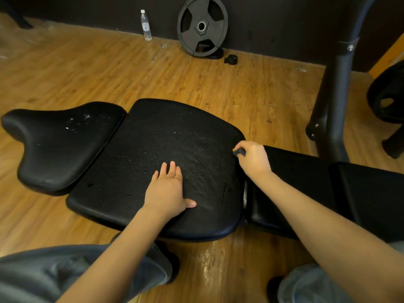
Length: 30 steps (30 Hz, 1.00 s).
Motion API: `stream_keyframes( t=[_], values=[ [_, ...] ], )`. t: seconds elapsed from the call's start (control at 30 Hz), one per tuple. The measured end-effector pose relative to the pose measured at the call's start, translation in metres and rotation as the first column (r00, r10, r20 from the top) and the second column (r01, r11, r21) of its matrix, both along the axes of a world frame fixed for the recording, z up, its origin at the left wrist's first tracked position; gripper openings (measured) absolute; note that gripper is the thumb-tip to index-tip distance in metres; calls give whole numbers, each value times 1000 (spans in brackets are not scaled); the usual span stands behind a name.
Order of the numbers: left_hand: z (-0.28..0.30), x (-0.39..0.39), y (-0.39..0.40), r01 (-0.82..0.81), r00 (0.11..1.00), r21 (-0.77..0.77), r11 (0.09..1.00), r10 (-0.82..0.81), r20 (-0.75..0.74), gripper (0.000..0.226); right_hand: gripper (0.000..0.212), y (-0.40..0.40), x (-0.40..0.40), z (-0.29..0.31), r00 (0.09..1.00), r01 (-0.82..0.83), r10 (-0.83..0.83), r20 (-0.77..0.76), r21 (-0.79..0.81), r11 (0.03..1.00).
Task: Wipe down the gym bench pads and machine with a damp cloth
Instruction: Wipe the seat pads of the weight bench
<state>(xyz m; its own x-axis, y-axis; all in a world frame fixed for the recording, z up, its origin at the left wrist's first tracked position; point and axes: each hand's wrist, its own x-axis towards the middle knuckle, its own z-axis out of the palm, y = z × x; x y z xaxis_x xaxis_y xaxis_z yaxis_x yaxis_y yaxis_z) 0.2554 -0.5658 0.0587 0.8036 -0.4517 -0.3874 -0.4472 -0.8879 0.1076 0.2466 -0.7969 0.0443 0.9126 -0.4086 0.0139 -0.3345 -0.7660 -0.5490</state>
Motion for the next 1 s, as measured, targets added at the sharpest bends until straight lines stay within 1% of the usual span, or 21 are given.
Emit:
stream_keyframes(
  t=[0.2,0.27,0.47,0.53,0.67,0.73,0.8,0.83,0.87,0.93,1.0],
  values=[
    [1,-1,-1,-2,1000,2,1000,2,1,105,14,50,-101,-7,999,-48,47,9,101,994],
    [2,-2,-1,-5,1000,-3,1000,5,1,105,15,60,-122,-10,994,-103,99,41,119,987],
    [4,-3,-3,-12,1000,0,1000,12,-4,104,23,60,-135,-12,948,-317,314,39,100,943],
    [4,-3,-4,-13,1000,2,1000,13,-4,104,24,66,-141,-16,924,-381,376,72,83,921],
    [4,-3,-5,-18,1000,0,1000,18,-5,103,24,73,-145,-20,845,-521,518,133,-16,854],
    [3,-3,-6,-19,1000,-7,1000,19,-2,103,23,74,-144,-19,799,-584,587,126,-70,809],
    [2,-3,-5,-19,1000,-9,1000,19,-3,103,21,77,-142,-15,773,-627,629,85,-45,777],
    [1,-3,-5,-20,1000,-10,1000,20,-3,104,21,76,-136,-12,789,-611,610,75,2,791],
    [0,-2,-5,-19,1000,-11,1000,19,-4,104,21,72,-126,-7,827,-561,555,93,52,826],
    [-1,-1,-4,-15,1000,-14,1000,15,-6,104,19,57,-89,5,914,-387,368,173,91,918],
    [-2,-1,-3,-12,1000,-20,1000,11,-9,104,21,35,-40,17,967,-213,197,164,88,973]
  ],
)
